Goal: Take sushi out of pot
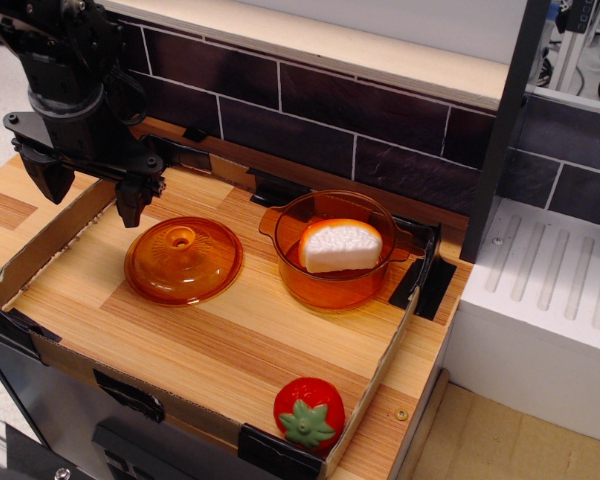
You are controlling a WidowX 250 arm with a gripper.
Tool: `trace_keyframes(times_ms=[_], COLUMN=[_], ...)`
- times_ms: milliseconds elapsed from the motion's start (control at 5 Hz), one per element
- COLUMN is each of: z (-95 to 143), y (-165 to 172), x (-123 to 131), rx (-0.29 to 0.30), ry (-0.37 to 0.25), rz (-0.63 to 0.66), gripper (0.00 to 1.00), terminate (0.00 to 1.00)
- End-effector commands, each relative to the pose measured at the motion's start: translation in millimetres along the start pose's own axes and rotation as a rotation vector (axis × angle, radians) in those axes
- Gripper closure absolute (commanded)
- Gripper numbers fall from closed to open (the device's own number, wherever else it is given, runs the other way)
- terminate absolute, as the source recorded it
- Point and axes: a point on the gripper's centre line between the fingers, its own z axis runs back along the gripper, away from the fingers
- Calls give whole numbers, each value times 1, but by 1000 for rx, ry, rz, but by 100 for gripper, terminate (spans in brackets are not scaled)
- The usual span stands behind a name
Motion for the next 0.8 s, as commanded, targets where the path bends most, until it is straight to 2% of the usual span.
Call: trace_keyframes(times_ms=[0,400,600], z=[0,39,60], y=[0,-17,-36], x=[0,30,38], rx=[0,-123,-195], ry=[0,30,18], rz=[0,-151,-328], gripper=[0,0,0], terminate=[0,0,0])
